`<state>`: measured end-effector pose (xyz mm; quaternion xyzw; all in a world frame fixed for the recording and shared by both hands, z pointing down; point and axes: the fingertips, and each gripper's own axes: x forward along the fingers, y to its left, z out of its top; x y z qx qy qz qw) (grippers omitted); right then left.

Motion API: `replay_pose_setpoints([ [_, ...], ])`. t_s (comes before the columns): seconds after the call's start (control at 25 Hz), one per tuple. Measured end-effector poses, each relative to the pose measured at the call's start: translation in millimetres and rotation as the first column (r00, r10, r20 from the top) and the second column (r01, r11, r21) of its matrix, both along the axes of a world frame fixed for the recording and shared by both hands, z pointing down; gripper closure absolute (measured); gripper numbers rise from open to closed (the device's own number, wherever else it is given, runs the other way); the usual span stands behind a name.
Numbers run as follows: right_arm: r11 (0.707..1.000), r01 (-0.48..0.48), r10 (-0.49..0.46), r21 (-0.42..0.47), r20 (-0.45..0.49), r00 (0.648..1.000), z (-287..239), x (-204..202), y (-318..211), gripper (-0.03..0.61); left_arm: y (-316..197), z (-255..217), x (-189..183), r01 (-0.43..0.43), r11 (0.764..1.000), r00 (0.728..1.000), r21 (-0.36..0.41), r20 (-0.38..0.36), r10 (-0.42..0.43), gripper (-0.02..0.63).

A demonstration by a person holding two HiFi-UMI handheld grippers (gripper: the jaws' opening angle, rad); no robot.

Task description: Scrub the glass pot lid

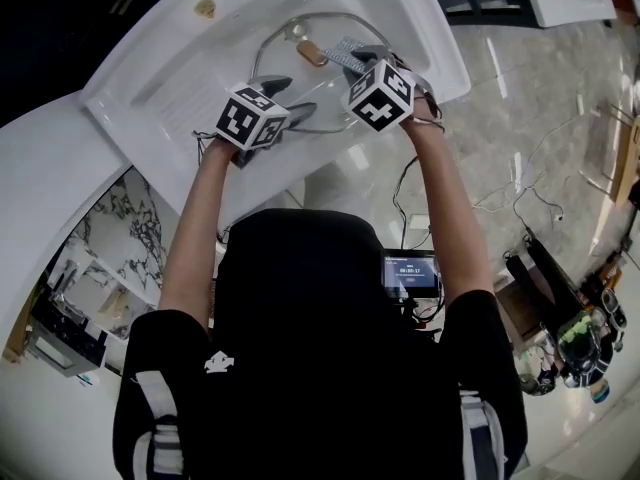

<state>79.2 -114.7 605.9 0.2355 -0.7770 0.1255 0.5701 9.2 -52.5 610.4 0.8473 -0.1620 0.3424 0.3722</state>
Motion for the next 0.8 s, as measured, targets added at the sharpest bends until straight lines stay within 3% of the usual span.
replay_pose_setpoints([
  [0.16, 0.999, -0.023, 0.024, 0.043, -0.011, 1.000, -11.7, -0.4, 1.1, 0.505, 9.4, -6.6, -7.3, -0.056, 0.998, 0.998, 0.024, 0.021, 0.055, 0.319],
  [0.4, 0.996, -0.032, 0.034, 0.084, -0.023, 0.999, -26.8, -2.3, 6.2, 0.505, 11.2, -16.3, -18.1, -0.055, 0.997, 0.998, 0.061, 0.045, 0.052, 0.319],
  [0.68, 0.990, -0.118, 0.113, 0.081, 0.060, 0.992, -55.2, -2.7, 16.6, 0.506, 14.0, -44.3, -18.2, -0.063, 0.994, 0.998, 0.086, -0.012, 0.065, 0.321],
  [0.8, 0.984, -0.158, 0.149, 0.079, 0.114, 0.982, -70.1, -5.9, 17.1, 0.506, 5.9, -59.4, -23.0, -0.033, 0.991, 0.999, 0.133, -0.024, 0.036, 0.326],
])
